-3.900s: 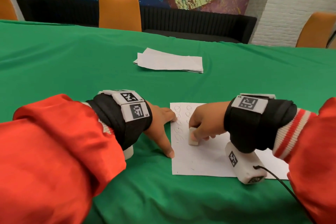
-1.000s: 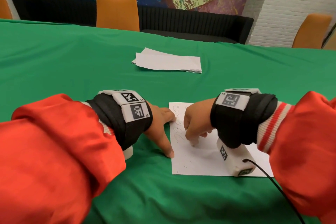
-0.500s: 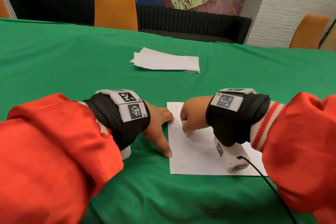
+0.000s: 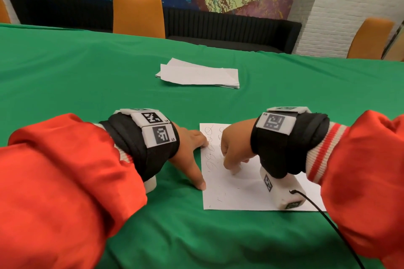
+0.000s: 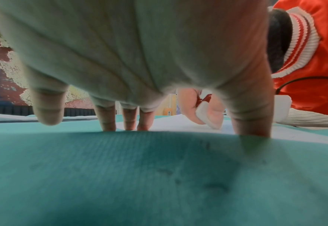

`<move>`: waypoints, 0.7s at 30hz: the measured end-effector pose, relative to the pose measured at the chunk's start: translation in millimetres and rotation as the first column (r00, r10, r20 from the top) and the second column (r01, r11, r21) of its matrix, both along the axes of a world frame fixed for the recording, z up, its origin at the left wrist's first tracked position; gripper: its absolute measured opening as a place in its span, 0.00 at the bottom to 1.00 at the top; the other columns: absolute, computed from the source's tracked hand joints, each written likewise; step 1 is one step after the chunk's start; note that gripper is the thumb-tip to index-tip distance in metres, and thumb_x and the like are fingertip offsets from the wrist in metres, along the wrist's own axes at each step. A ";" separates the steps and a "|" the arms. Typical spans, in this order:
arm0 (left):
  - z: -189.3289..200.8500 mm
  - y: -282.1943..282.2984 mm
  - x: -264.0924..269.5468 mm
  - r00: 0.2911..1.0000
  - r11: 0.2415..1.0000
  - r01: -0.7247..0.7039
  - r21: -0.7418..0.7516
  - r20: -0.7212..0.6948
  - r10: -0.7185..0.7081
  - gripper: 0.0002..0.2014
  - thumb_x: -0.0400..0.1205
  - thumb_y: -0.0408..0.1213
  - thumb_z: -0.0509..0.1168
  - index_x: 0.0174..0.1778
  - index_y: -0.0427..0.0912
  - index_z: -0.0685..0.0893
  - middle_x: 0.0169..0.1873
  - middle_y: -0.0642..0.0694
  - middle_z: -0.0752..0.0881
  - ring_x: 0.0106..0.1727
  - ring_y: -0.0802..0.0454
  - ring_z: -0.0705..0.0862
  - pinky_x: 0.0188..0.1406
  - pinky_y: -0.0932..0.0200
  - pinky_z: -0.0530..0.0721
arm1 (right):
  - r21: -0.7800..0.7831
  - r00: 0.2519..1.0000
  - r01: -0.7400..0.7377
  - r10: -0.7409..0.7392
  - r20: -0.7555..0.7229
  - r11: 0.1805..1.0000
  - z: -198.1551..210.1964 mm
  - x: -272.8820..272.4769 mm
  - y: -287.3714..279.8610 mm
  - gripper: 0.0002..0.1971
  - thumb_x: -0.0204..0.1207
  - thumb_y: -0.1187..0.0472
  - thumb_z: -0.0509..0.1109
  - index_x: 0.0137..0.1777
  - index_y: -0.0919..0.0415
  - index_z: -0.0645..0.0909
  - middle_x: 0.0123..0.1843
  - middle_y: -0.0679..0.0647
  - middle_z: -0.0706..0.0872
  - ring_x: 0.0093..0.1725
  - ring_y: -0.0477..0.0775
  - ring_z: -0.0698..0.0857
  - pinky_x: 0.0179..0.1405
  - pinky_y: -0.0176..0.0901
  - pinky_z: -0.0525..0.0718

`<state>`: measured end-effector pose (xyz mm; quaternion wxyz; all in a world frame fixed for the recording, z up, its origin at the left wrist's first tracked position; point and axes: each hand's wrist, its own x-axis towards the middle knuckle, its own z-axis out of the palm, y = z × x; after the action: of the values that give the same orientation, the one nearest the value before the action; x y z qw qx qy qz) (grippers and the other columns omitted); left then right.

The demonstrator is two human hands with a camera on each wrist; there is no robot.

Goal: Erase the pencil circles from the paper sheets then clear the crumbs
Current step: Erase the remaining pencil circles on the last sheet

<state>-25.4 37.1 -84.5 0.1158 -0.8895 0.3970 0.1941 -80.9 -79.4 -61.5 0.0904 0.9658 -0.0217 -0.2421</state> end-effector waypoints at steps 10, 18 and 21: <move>-1.0 0.2 1.1 1.000 1.000 -0.008 0.000 -0.004 0.008 0.51 0.67 0.66 0.72 0.81 0.52 0.56 0.79 0.58 0.60 0.78 0.53 0.65 0.75 0.54 0.64 | 0.079 1.000 0.028 -0.028 0.006 0.997 -2.2 0.1 -2.4 0.06 0.70 0.56 0.70 0.36 0.57 0.81 0.29 0.48 0.79 0.33 0.49 0.76 0.28 0.35 0.71; -0.1 0.1 1.0 1.000 1.000 -0.005 -0.002 -0.004 0.005 0.50 0.67 0.66 0.71 0.81 0.51 0.56 0.79 0.57 0.60 0.78 0.53 0.65 0.75 0.54 0.64 | 0.152 1.000 -0.005 0.008 -0.019 0.988 -6.1 3.1 2.3 0.08 0.71 0.56 0.69 0.32 0.56 0.79 0.27 0.46 0.79 0.29 0.47 0.75 0.28 0.35 0.72; -0.5 0.4 0.7 1.000 1.000 -0.006 -0.006 -0.005 0.006 0.51 0.67 0.66 0.71 0.81 0.51 0.56 0.79 0.57 0.60 0.78 0.53 0.64 0.76 0.52 0.64 | 0.157 0.995 0.010 -0.025 0.092 0.987 -5.6 10.3 -0.6 0.06 0.73 0.57 0.67 0.41 0.57 0.84 0.31 0.47 0.81 0.35 0.49 0.79 0.29 0.34 0.73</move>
<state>-24.7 37.5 -85.0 0.1114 -0.8905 0.3953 0.1955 -70.6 -80.0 -67.1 0.0110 0.9800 -0.0154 -0.1983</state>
